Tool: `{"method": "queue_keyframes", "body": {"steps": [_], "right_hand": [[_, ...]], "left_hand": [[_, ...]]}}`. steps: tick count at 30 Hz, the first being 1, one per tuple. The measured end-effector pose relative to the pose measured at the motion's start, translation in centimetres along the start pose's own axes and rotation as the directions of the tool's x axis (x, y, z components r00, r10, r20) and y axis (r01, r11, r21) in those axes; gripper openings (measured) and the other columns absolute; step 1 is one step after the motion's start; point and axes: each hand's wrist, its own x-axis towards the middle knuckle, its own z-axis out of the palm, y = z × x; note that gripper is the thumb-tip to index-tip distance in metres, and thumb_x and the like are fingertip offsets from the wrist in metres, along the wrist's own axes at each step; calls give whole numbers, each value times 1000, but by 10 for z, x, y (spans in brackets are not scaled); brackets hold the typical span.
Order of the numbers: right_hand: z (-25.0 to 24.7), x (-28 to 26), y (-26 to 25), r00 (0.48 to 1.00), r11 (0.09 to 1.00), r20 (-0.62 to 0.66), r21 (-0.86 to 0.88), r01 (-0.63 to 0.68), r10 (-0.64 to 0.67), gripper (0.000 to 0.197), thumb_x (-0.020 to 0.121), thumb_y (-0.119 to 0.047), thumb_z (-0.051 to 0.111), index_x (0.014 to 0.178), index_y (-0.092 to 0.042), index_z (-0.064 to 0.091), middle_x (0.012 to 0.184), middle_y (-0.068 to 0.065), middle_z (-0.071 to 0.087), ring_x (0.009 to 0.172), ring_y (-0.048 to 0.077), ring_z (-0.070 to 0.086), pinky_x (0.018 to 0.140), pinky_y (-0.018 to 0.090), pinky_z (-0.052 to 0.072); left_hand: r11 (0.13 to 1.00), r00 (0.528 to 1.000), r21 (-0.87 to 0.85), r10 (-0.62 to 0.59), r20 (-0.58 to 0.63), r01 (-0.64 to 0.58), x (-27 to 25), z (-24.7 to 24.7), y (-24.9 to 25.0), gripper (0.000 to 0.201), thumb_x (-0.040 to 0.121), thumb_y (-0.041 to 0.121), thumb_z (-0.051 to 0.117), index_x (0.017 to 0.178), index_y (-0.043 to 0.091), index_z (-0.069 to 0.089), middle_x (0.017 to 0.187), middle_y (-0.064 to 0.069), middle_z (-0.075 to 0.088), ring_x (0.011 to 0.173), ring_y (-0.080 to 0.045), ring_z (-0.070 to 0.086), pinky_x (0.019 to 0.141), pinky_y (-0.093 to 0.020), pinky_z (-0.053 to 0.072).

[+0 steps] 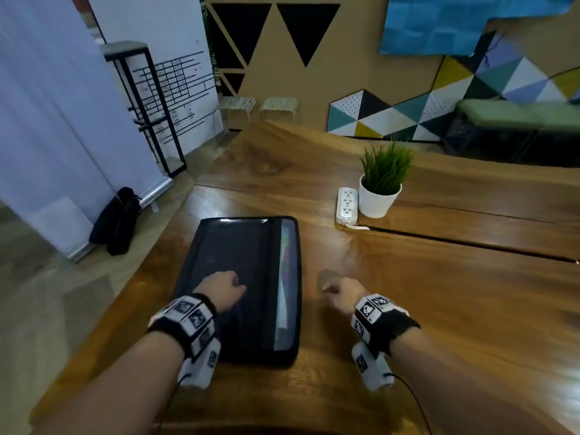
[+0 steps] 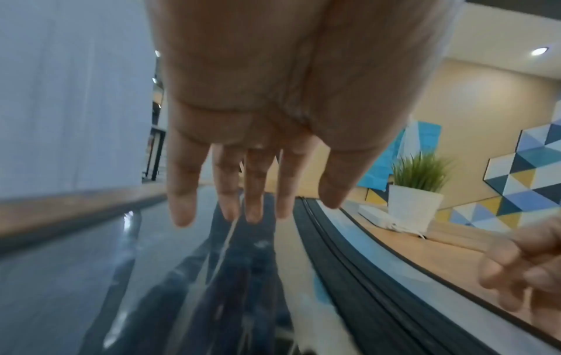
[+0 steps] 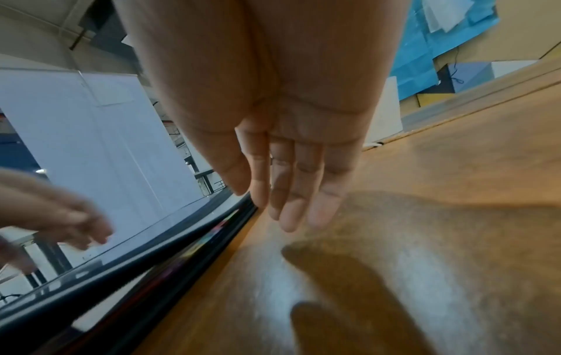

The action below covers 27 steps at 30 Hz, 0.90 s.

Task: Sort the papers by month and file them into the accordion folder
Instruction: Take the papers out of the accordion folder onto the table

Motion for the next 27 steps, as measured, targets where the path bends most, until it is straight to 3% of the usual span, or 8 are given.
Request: {"method": "queue_keyframes", "body": {"steps": [7, 11, 14, 16, 18, 20, 23, 27], "right_hand": [[35, -19, -16, 983, 989, 135, 96, 109, -121, 40, 91, -12, 51, 130, -18, 52, 131, 2, 54, 120, 17, 50, 98, 23, 36], [48, -36, -26, 992, 983, 76, 160, 88, -101, 50, 90, -14, 54, 137, -26, 42, 133, -1, 47, 123, 16, 45, 104, 24, 33], [53, -51, -43, 988, 957, 47, 261, 128, -145, 55, 91, -10, 52, 138, -35, 37, 126, -9, 41, 117, 9, 46, 105, 24, 36], [57, -56, -60, 979, 947, 24, 261, 190, -203, 54, 90, -6, 50, 137, -31, 40, 128, -12, 36, 118, 4, 41, 106, 20, 32], [62, -56, -74, 967, 930, -31, 269, 250, -252, 48, 89, -3, 50, 133, -22, 48, 132, -9, 37, 121, 6, 37, 105, 18, 30], [65, -56, -82, 957, 907, -104, 306, 289, -270, 44, 87, -1, 52, 128, -17, 54, 135, -1, 39, 125, 12, 38, 107, 27, 34], [62, -56, -88, 937, 901, -177, 266, 342, -303, 42, 84, -2, 56, 124, -14, 56, 131, 3, 40, 120, 16, 42, 102, 29, 38], [49, -52, -113, 884, 849, -227, 262, 459, -408, 47, 84, -1, 58, 131, -6, 49, 136, 6, 36, 125, 12, 38, 105, 20, 35]], "left_hand": [[969, 964, 34, -247, 96, 245, 18, 42, 50, 74, 92, 56, 41, 146, 9, 24, 152, -20, 20, 140, -42, 17, 115, -46, 19], [980, 971, 38, -201, 131, 198, 21, 31, 34, 85, 87, 70, 32, 147, 11, 23, 148, -22, 25, 133, -41, 30, 108, -46, 32], [979, 947, -97, -143, 287, 178, 26, 14, 31, 129, 55, 98, 19, 149, 10, 17, 149, -22, 30, 129, -38, 41, 103, -45, 40], [968, 924, -178, -99, 369, 175, 27, 7, 35, 141, 46, 102, 28, 151, 10, 6, 155, -19, 20, 135, -37, 35, 107, -44, 37], [942, 909, -281, -53, 414, 183, 32, 8, 37, 138, 55, 91, 50, 151, 9, -5, 158, -14, 9, 142, -33, 22, 112, -42, 28], [927, 896, -333, -6, 444, 172, 38, 9, 31, 139, 46, 85, 66, 152, 14, 8, 155, -13, 23, 138, -31, 32, 111, -41, 32], [913, 870, -388, 88, 486, 125, 52, 13, 14, 125, 36, 88, 66, 140, 23, 41, 133, -7, 56, 115, -27, 58, 100, -44, 45], [854, 830, -501, 174, 531, 142, 25, -29, 18, 122, 47, 88, 62, 144, 19, 35, 136, -7, 51, 122, -28, 52, 96, -37, 40]]}}
